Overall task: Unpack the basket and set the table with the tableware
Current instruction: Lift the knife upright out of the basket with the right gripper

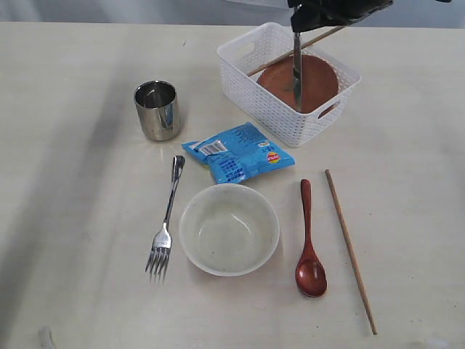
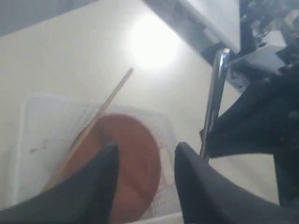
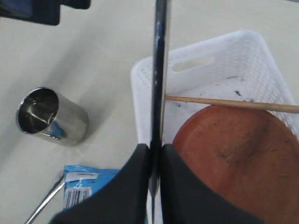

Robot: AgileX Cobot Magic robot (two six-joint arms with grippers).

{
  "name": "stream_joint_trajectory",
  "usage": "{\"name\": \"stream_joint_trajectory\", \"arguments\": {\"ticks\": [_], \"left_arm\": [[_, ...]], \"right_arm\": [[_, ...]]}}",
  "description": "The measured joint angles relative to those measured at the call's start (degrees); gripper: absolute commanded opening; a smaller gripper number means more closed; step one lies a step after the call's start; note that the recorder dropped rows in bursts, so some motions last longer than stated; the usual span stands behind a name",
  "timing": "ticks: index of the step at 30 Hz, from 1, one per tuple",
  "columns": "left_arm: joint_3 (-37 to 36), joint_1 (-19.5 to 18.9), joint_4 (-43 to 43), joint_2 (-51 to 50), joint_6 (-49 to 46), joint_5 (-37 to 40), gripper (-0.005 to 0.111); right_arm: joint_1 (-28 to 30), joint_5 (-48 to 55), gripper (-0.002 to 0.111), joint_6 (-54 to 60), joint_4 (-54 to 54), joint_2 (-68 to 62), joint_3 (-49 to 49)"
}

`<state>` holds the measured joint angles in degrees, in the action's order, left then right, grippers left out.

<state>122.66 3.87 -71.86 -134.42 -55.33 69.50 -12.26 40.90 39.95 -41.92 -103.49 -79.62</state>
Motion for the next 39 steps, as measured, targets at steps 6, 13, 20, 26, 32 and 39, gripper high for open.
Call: {"name": "stream_joint_trajectory", "arguments": {"ticks": [6, 13, 20, 26, 32, 39], "left_arm": [[-4.74, 0.00, -12.83, 0.00, -8.56, 0.26, 0.038], [-5.97, 0.14, -15.24, 0.00, -9.85, 0.26, 0.044], [-5.97, 1.89, -15.99, 0.00, -11.12, 0.26, 0.054], [-5.97, 2.30, -16.65, 0.00, -12.23, 0.26, 0.054], [-5.97, 3.34, -17.88, 0.00, -15.30, -0.09, 0.054], [-5.97, 5.39, -18.39, 0.00, -17.28, 0.13, 0.054]], "right_arm": [[0.00, 1.14, 0.000, 14.27, -11.46, 0.41, 2.81], [0.00, 2.76, 0.000, 21.86, -18.13, 0.41, 2.81], [0.00, 2.76, 0.000, 22.60, -18.54, 0.41, 2.81], [0.00, 2.76, 0.000, 22.60, -19.28, 0.41, 2.81], [0.00, 2.76, 0.000, 22.76, -19.84, 0.41, 2.81], [0.08, 2.39, 0.000, 22.76, -19.84, 0.41, 2.81]]}}
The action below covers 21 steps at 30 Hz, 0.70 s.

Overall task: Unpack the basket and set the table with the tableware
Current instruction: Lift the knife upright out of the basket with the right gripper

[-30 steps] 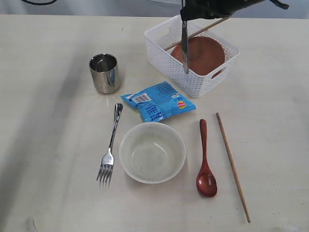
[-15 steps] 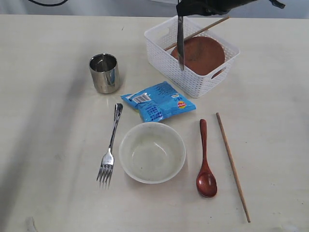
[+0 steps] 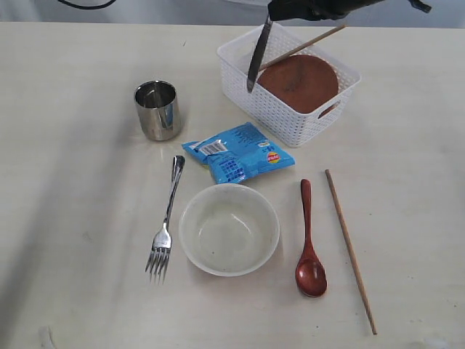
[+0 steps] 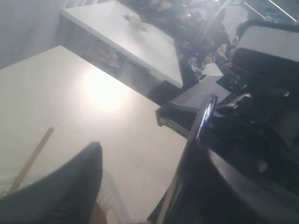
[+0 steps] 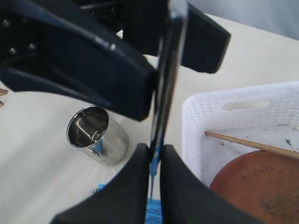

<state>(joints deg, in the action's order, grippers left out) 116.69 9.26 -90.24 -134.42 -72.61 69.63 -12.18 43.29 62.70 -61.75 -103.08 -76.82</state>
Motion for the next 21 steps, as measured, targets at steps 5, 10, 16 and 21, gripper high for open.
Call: {"name": "stream_joint_trajectory", "arguments": {"ticks": [5, 10, 16, 21], "left_arm": [[0.00, -0.65, 0.01, 0.00, -0.30, 0.22, 0.054], [0.00, -3.29, 0.01, 0.00, 0.37, 0.12, 0.054], [0.00, -3.94, 0.46, 0.00, 1.94, -0.04, 0.054], [0.00, -3.51, 1.47, 0.00, 2.35, -0.04, 0.054]], "right_arm": [[0.00, -0.24, 0.000, -0.85, -0.08, 0.00, 0.00], [0.00, -1.48, 0.000, -1.52, -0.08, 0.00, 0.00], [0.00, -4.83, 0.000, -2.49, 1.01, 0.00, 0.02], [0.00, -5.30, 0.000, -3.00, 1.62, -1.67, 0.02]]}}
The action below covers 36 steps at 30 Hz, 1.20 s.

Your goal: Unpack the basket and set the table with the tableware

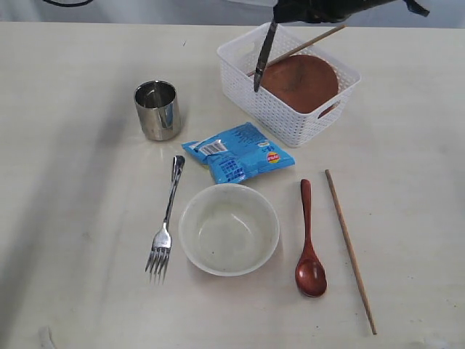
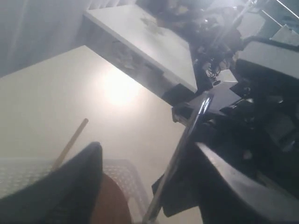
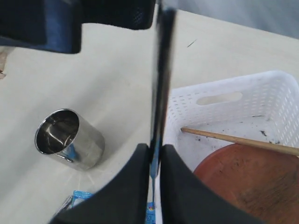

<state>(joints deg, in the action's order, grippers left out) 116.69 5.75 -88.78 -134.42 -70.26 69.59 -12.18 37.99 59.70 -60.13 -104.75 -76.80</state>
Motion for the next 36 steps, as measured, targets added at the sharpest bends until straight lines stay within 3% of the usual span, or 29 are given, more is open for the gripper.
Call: {"name": "stream_joint_trajectory", "arguments": {"ticks": [8, 26, 30, 35, 36], "left_arm": [[0.00, 4.18, 4.07, 0.00, -3.64, 0.11, 0.054], [0.00, 4.18, 4.57, 0.00, -5.89, 0.22, 0.052], [0.00, 4.18, 4.64, 0.00, -6.14, 0.22, 0.038], [0.00, 4.18, 4.64, 0.00, -6.18, 0.98, 0.000], [0.00, 4.18, 4.64, 0.00, -6.18, 1.26, 0.000]], "right_arm": [[0.00, 0.94, 0.000, 1.31, -0.01, -2.20, 0.00], [0.00, 7.81, 0.000, 4.73, -3.25, -2.20, 0.00], [0.00, 9.72, 0.000, 5.39, -4.32, -2.20, 0.00], [0.00, 9.72, 0.000, 5.39, -4.44, -2.20, 0.00], [0.00, 9.49, 0.000, 5.39, -4.44, -2.20, 0.00]]}}
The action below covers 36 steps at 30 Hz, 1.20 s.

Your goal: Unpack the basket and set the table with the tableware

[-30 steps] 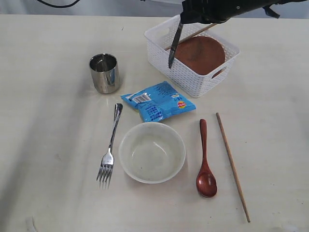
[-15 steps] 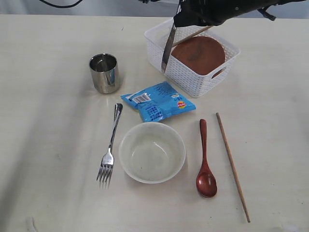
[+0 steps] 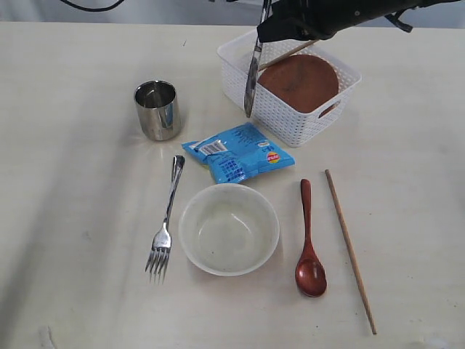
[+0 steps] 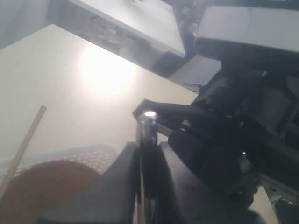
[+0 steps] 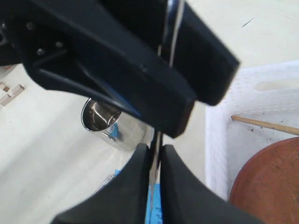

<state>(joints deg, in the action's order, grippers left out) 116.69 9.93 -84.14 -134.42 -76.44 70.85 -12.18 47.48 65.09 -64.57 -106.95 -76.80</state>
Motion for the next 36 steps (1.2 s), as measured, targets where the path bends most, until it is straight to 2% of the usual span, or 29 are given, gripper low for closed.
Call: {"name": "stream_joint_trajectory", "arguments": {"ticks": [13, 15, 20, 21, 24, 29, 32, 36], "left_arm": [[0.00, 0.00, -0.24, 0.00, 0.00, 0.26, 0.000], [0.00, 0.00, -0.24, 0.00, 0.00, 0.26, 0.000], [0.00, 0.00, 0.05, 0.00, 0.82, -0.41, 0.000], [0.00, 0.00, 0.35, 0.00, 1.25, -0.65, 0.000], [0.00, -0.84, 0.72, 0.00, 2.96, -0.76, 0.000], [0.13, -4.59, 0.72, 0.00, 8.01, -0.76, 0.000], [0.89, -8.67, 1.96, 0.00, 14.63, -0.93, 0.000], [1.04, -13.08, 8.52, 1.44, 22.57, -1.88, 0.000]], "right_arm": [[0.00, -0.87, 0.000, -0.63, 0.00, -0.03, 0.00], [0.00, -0.87, 0.007, -0.75, 0.00, -0.03, 0.00], [0.00, -0.87, 0.041, -0.97, -0.45, -0.03, 0.00], [0.00, -0.87, 0.044, -1.06, -0.45, -0.03, 0.00], [0.00, -1.50, 0.043, -1.06, -0.70, -0.03, 0.00], [0.00, -2.99, 0.043, -1.06, -0.37, 0.64, 0.00], [1.06, -3.25, 0.043, -1.21, 0.01, 2.61, 0.00], [4.46, -3.38, 0.043, -1.96, 0.12, 6.71, 0.00]]}}
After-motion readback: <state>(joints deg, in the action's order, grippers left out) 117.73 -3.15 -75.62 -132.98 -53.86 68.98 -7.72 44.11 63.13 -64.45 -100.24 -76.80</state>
